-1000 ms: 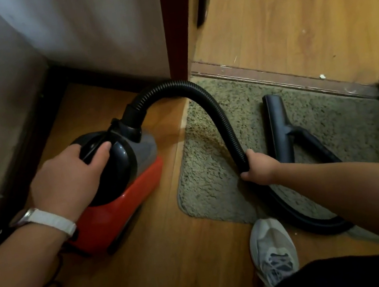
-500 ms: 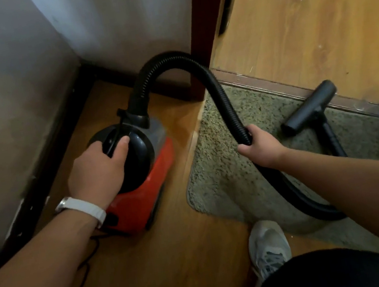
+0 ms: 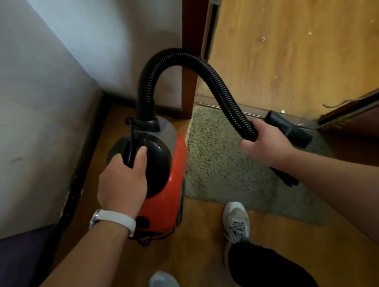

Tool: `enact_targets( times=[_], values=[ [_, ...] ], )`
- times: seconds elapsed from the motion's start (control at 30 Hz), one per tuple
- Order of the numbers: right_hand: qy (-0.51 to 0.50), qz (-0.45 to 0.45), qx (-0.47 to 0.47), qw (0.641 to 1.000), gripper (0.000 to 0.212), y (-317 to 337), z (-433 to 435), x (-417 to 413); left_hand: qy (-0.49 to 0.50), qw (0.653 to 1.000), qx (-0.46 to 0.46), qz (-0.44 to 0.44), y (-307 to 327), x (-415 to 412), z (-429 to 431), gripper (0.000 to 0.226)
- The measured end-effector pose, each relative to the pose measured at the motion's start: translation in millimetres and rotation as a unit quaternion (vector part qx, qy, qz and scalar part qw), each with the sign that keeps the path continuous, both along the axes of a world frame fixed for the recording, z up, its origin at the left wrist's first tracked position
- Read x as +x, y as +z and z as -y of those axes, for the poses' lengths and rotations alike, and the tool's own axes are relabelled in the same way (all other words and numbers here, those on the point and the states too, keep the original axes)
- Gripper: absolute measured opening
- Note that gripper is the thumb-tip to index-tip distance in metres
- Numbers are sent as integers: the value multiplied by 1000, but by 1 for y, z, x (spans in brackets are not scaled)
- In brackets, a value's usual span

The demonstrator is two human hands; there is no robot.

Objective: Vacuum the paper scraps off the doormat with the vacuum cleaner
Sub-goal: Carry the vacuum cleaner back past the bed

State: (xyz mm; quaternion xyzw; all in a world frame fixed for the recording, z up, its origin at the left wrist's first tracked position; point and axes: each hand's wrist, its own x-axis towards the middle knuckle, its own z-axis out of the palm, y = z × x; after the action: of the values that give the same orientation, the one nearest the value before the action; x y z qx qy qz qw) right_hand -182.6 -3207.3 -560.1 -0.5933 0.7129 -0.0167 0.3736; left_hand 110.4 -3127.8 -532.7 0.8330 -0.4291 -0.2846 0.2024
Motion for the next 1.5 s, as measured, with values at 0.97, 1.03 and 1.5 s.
enact_targets(
  times=[0.97, 1.03, 1.5],
  values=[
    [-354, 194, -186, 896, 15, 434, -306, -75, -246, 949, -36, -196, 400, -100, -195, 37],
    [-360, 218, -197, 886, 14, 447, -320, -102, -257, 945, -43, -198, 411, -131, -202, 37],
    [-424, 182, -281, 841, 20, 515, -430, -339, -339, 922, -95, -164, 460, -405, -239, 43]
  ],
)
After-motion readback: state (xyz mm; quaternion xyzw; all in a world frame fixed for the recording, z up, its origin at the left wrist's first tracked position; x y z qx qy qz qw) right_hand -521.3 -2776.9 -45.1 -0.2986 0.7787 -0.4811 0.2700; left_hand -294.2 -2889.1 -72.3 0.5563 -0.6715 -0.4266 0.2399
